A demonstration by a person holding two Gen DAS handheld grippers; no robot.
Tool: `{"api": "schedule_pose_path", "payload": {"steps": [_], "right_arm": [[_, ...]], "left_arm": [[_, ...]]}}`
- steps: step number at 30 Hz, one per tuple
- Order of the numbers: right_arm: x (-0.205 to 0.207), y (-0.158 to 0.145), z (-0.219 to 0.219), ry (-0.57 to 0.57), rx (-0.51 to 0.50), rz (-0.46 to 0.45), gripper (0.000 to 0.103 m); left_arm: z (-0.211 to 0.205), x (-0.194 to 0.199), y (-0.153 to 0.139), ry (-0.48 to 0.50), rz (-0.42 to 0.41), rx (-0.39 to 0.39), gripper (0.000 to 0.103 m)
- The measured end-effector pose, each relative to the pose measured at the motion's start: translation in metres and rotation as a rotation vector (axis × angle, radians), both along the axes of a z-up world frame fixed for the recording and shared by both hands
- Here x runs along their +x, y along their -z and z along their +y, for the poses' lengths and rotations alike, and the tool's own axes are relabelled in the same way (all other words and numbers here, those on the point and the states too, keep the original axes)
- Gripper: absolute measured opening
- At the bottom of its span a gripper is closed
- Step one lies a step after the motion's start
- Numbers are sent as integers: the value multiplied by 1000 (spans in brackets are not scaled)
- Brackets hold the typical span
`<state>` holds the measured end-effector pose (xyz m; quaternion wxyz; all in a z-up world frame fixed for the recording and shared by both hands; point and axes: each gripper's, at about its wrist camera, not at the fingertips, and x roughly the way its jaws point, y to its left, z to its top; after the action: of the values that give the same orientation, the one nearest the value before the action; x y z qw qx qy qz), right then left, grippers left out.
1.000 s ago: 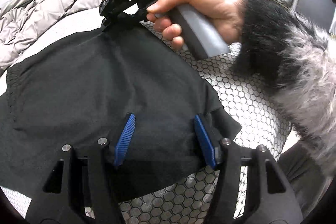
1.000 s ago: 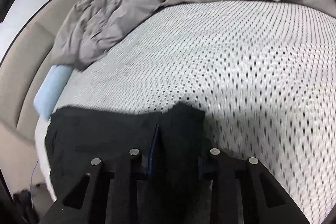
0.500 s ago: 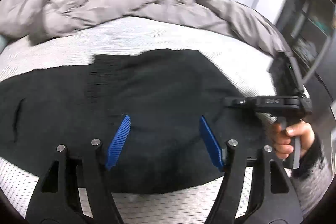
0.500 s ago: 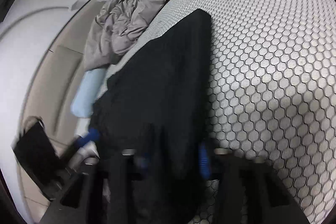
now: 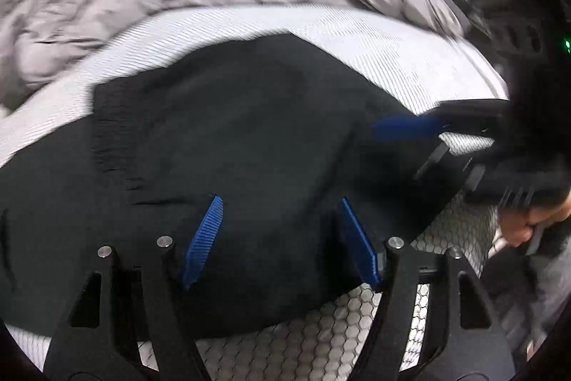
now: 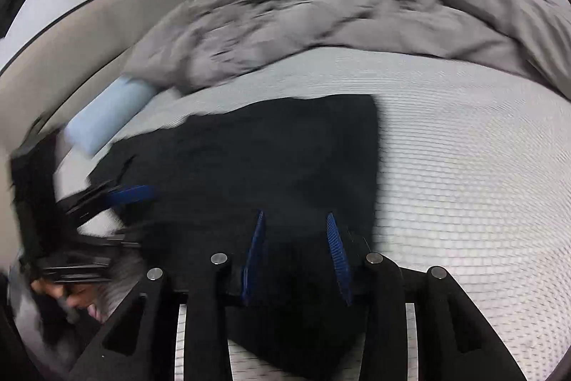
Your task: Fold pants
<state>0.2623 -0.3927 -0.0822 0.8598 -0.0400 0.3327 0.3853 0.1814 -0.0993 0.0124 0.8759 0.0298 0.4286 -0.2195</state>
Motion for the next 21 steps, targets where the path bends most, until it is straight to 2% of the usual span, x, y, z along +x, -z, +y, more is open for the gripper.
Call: {"api": "schedule_pose_path", "payload": {"steps": [1, 3, 4, 5, 6, 9, 10, 12, 15, 18, 21], "right_arm": [[-1, 9, 17, -41, -34, 17, 37], [3, 28, 40, -80, -113, 54, 37], [4, 38, 47, -91, -164, 41, 37], [1, 40, 43, -104, -177, 16, 36], [-1, 39, 36, -96, -200, -8, 36], [2, 37, 9, 49, -334, -111, 37], [7, 38, -2, 70, -336, -88, 40], [11, 37, -18, 54, -272, -34, 40], [7, 22, -24, 45, -186, -30, 41], [8, 3, -7, 0, -84, -32, 43], [22, 9, 26, -41, -92, 16, 44]], "left_arm": [[-1, 4, 7, 9, 11, 19, 64], [7, 9, 16, 3, 45, 0, 53], [14, 8, 16, -14, 49, -24, 46], [20, 6, 15, -18, 59, -40, 45], [24, 4, 16, -19, 62, -42, 45], [28, -10, 17, -40, 18, 41, 45], [28, -14, 16, -51, 1, 63, 45], [28, -16, 9, -77, -9, 78, 45], [30, -8, -7, -96, -49, 38, 46], [27, 26, -10, -126, -17, 15, 46], [30, 52, -3, -161, 11, 45, 46]]}}
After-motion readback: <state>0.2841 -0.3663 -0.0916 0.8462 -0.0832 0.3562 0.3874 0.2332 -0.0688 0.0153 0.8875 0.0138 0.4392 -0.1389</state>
